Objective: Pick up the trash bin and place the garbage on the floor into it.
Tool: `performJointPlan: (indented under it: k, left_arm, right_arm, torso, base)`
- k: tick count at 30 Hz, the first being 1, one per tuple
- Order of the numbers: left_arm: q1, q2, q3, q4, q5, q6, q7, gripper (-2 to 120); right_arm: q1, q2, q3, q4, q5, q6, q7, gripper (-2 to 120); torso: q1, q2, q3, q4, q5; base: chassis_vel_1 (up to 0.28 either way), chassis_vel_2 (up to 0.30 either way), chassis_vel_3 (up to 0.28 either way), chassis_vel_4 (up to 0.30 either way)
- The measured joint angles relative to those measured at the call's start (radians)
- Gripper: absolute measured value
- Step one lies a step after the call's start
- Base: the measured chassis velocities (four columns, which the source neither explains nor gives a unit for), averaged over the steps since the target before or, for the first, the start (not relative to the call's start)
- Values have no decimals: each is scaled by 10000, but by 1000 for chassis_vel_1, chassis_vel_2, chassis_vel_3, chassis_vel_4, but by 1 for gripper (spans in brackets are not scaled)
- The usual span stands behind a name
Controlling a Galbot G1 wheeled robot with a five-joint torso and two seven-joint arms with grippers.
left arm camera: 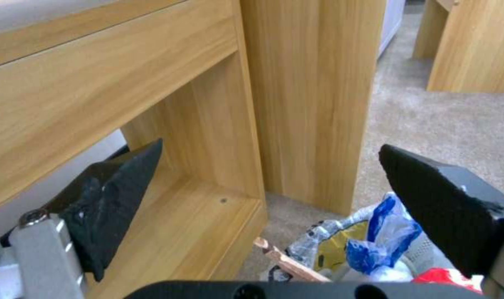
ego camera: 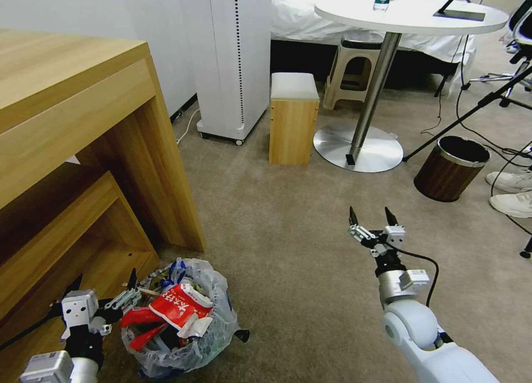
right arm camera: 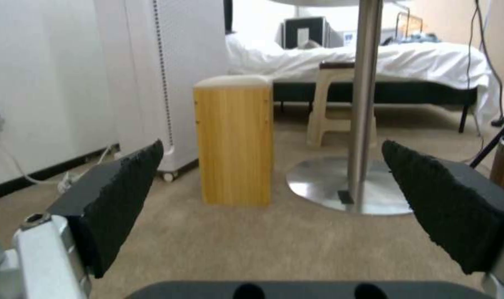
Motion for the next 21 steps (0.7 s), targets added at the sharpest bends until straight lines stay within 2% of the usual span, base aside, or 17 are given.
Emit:
performJointPlan:
  k: [21]
  left_arm:
    - [-211,145,6,228,-346,315,-253,100]
  right_arm:
    - [-272,466,407,472,-625,-433,447,100]
  torso:
    - [0,-1,0,-2,1]
  base:
    - [0,0,0,0]
